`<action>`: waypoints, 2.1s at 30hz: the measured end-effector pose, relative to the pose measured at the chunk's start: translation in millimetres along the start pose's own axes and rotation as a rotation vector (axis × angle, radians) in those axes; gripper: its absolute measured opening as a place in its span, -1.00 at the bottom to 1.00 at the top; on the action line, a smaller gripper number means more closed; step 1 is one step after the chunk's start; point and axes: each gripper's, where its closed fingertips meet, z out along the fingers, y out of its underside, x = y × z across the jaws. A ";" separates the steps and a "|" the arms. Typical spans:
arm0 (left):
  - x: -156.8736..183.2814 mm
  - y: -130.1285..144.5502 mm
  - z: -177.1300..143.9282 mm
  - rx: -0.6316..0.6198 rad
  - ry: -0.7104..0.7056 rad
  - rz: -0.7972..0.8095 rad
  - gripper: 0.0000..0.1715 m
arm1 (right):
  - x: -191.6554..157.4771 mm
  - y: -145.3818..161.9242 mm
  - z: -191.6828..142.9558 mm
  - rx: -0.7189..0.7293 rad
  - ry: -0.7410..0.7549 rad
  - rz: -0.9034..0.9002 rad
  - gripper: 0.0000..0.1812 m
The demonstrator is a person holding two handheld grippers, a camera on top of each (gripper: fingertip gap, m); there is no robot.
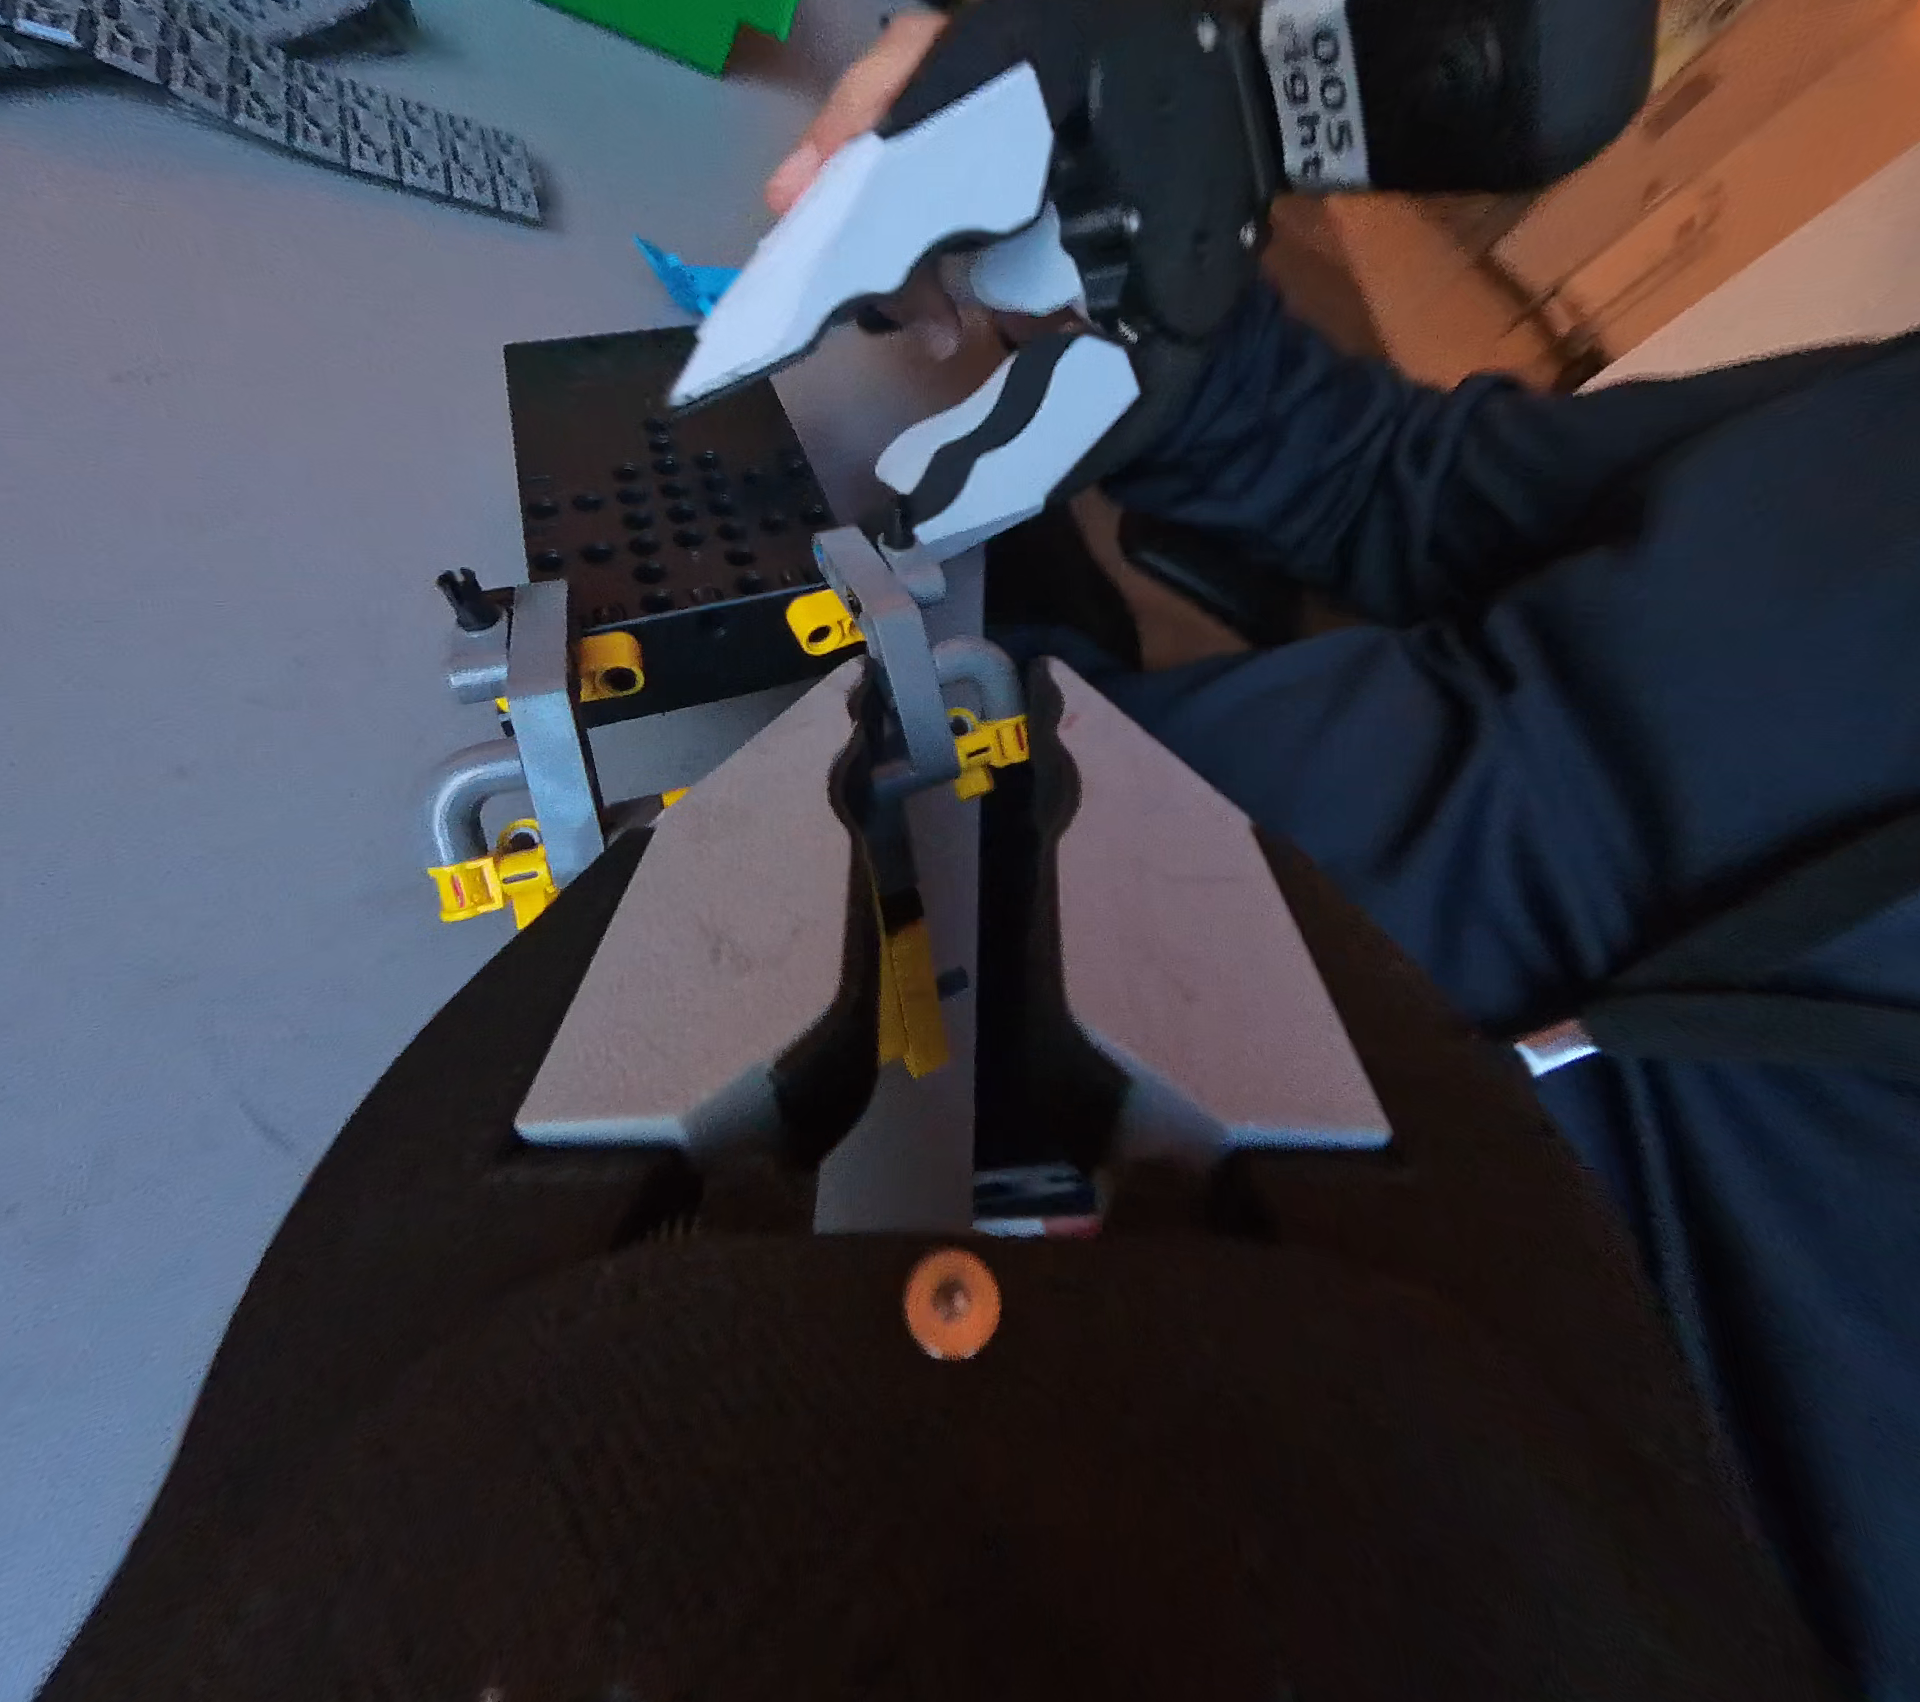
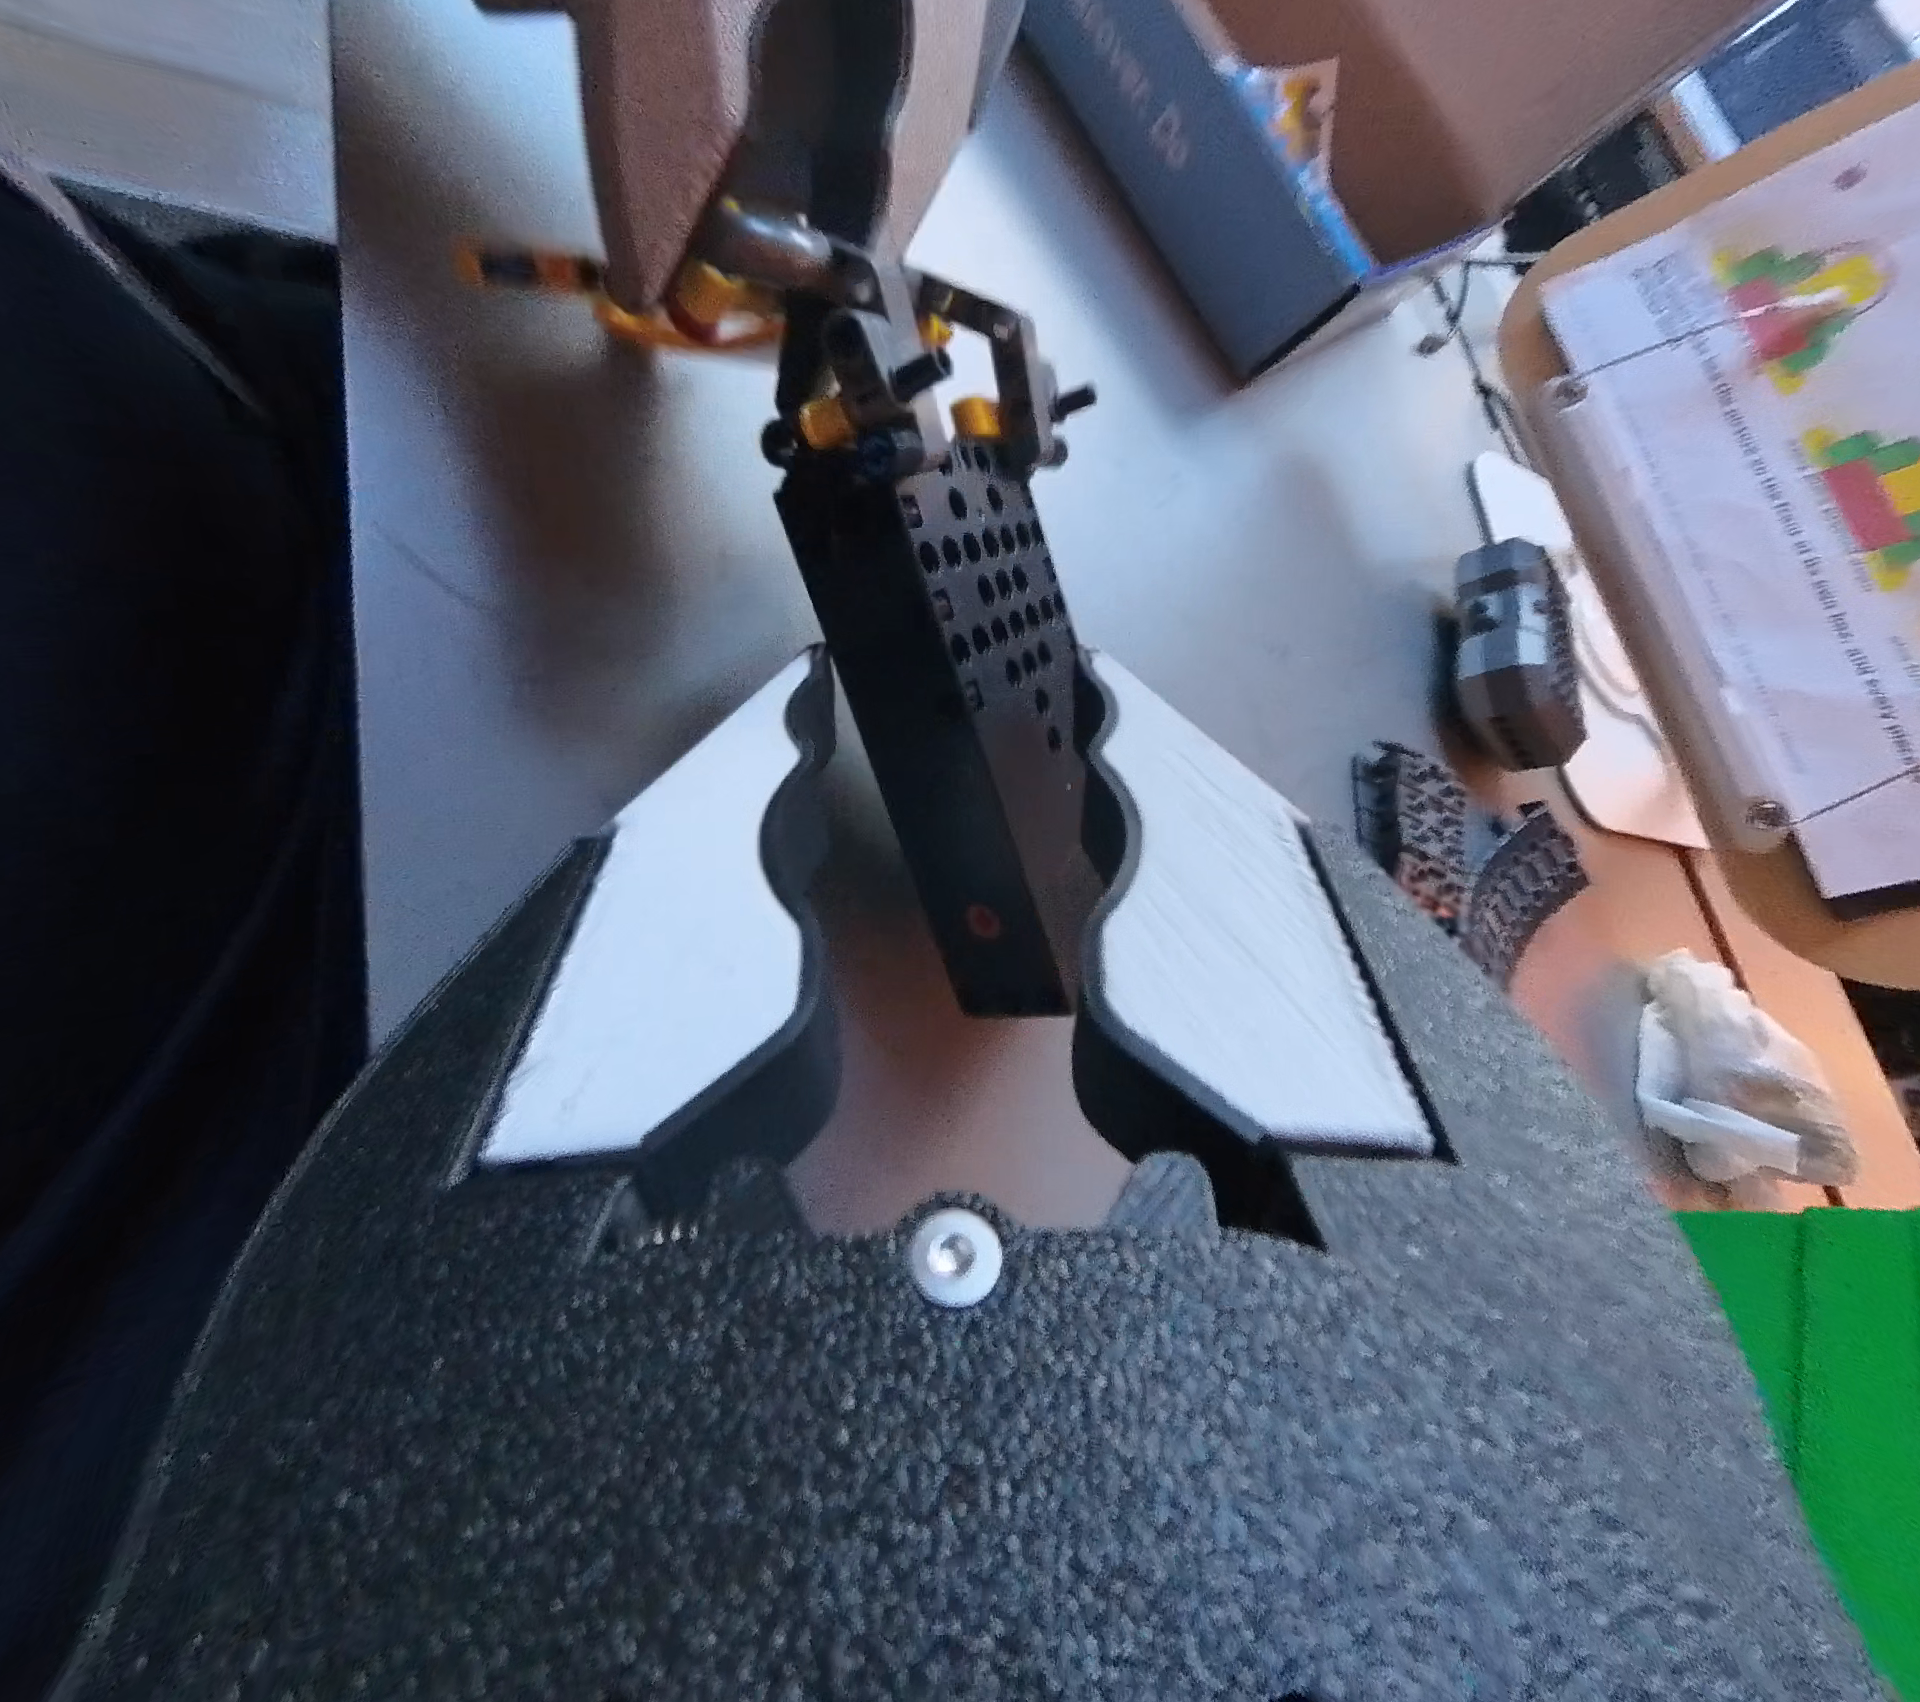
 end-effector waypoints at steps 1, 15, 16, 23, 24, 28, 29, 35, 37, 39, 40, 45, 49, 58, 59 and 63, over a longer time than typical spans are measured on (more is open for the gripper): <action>0.0 -2.1 -0.8 0.025 0.021 -0.033 -0.70 | 0.6 -5.1 -1.6 0.018 0.009 0.000 -0.54; 6.5 -14.9 -10.2 0.172 0.243 -0.260 -0.70 | -5.4 -40.2 -9.8 0.145 0.080 -0.065 -0.80; 7.7 -15.8 -10.1 0.183 0.264 -0.277 -0.70 | -5.7 -42.2 -10.4 0.153 0.084 -0.061 -0.82; 0.8 -12.6 -7.6 0.199 0.250 -0.295 -0.71 | -7.6 -37.2 -5.4 0.120 0.111 -0.075 -0.92; -0.6 -11.3 -7.3 0.192 0.236 -0.284 -0.70 | -8.5 -35.9 -4.0 0.106 0.110 -0.086 -0.93; -10.2 -7.0 -10.4 0.137 0.122 -0.190 -0.67 | -12.1 -31.8 2.6 0.094 0.081 -0.050 -0.92; -14.1 -7.6 -13.3 0.125 0.060 -0.134 -0.66 | -11.7 -31.5 4.1 0.101 0.070 -0.021 -0.93; -20.9 -25.2 -36.5 0.009 -0.378 0.352 -0.47 | -7.1 -37.0 4.5 0.142 -0.019 0.122 -0.92; -19.1 -22.4 -30.3 -0.053 -0.451 0.441 -0.37 | -6.8 -38.2 5.8 0.143 -0.052 0.148 -0.93; -21.1 -14.0 -21.3 -0.123 -0.485 0.486 -0.43 | -7.8 -38.0 6.9 0.132 -0.088 0.146 -0.92; -24.3 -8.5 -17.7 -0.160 -0.501 0.505 -0.43 | -8.2 -37.9 6.8 0.126 -0.105 0.141 -0.92; -31.4 7.4 -8.3 -0.234 -0.485 0.504 -0.45 | -11.2 -35.7 3.0 0.134 -0.240 0.140 -0.93; -38.2 7.5 -9.2 -0.191 -0.444 0.333 -0.55 | -5.9 -32.5 8.7 0.152 -0.322 0.203 -0.92; -50.5 -5.6 -14.4 0.052 -0.320 -0.027 -0.57 | 14.0 -29.5 13.9 -0.003 0.002 0.116 -0.61; -49.2 -6.7 -13.0 0.066 -0.312 -0.038 -0.57 | 14.9 -25.7 15.4 -0.046 0.052 0.086 -0.60; -40.8 -13.2 -15.3 0.130 -0.293 -0.047 -0.61 | 6.7 -23.2 22.7 -0.077 0.125 0.078 -0.54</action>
